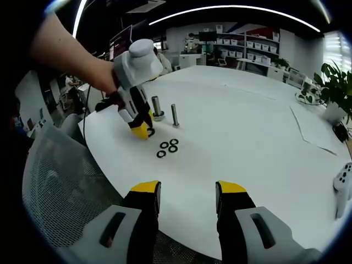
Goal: Place the washer onto the threaded stud by aligning its center hole with the stud, sliding it down to the base, and recovering from edge contact or off-axis alignment until the washer reaches the visible bottom stop.
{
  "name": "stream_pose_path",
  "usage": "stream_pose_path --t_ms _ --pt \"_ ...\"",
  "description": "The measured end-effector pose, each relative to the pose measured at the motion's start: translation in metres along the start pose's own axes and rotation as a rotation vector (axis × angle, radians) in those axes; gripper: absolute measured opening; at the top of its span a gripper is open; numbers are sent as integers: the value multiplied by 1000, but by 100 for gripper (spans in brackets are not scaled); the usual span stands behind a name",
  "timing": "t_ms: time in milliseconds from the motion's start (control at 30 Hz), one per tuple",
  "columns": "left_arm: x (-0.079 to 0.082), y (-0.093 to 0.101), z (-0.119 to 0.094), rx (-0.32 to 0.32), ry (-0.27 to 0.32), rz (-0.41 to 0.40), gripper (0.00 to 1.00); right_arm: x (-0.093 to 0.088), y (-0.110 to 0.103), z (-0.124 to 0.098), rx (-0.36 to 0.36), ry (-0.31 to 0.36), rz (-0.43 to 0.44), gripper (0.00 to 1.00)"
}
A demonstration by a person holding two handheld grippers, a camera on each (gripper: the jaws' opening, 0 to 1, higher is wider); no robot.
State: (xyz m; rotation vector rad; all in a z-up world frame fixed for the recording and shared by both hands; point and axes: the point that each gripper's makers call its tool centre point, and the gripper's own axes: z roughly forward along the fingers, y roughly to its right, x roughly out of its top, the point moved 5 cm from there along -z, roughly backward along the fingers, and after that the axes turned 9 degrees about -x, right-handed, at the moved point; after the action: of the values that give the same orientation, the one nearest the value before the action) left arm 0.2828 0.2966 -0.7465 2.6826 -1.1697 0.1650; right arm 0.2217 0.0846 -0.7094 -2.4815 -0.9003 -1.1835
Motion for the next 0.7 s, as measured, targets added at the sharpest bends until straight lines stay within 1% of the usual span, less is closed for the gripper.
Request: stream_pose_path --t_ms 167,267,367,433,500,633,700 --pt "-1 2 -1 0 5 17 21 0 0 0 0 -1 -3 43" --pt "-5 -2 0 1 10 26 21 0 0 0 0 -1 -3 43" --pt "-12 -5 -2 -5 -7 18 21 0 0 0 1 -1 -4 43" --pt "-18 -5 -5 -6 -28 34 21 0 0 0 1 3 -1 43" --pt "-22 -9 -5 -9 -27 31 21 1 0 0 0 8 2 43" --pt "-25 -10 -6 -8 -35 33 21 1 0 0 1 7 3 42" --pt "-26 -10 -6 -9 -40 51 21 0 0 0 4 2 6 43"
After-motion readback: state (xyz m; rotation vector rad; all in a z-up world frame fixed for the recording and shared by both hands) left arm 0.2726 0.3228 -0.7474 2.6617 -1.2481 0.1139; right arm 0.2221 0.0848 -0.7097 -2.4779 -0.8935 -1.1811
